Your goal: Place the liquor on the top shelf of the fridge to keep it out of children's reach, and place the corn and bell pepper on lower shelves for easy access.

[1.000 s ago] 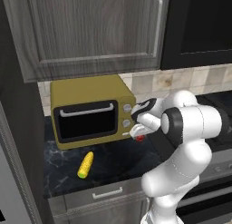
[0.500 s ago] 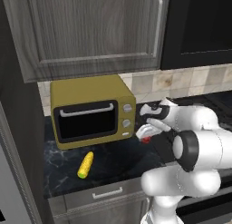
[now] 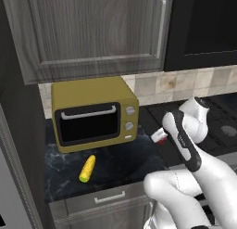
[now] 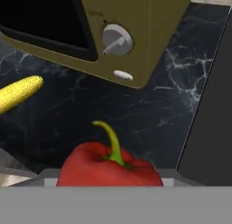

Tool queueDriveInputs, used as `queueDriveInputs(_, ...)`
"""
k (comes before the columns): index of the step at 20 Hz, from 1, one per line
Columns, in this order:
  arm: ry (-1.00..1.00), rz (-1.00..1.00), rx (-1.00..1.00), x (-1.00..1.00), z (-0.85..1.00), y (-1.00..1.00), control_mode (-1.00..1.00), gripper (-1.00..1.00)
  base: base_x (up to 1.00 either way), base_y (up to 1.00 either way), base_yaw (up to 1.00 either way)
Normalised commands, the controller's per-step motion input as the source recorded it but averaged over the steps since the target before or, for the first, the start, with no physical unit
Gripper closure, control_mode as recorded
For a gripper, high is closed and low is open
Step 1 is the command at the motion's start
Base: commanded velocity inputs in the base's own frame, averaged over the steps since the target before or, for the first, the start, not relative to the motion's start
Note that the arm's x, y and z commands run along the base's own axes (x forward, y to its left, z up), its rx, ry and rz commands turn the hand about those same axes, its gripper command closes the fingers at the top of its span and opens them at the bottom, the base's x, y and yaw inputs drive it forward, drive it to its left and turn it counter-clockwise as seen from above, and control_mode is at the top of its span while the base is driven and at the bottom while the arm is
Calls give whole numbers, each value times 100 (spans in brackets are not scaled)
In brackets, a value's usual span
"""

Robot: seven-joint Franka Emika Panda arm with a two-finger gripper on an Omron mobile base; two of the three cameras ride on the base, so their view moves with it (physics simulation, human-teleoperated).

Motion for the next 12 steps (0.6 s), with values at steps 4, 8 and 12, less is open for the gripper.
queueDriveInputs(4, -47, 0, 0, -64, 91, 0, -100, 100, 0, 0, 0)
queueDriveInputs(8, -29, 0, 0, -49, 93, 0, -100, 100, 0, 0, 0)
queueDriveInputs(12, -6, 0, -2, -31, 85, 0, -100, 100, 0, 0, 0)
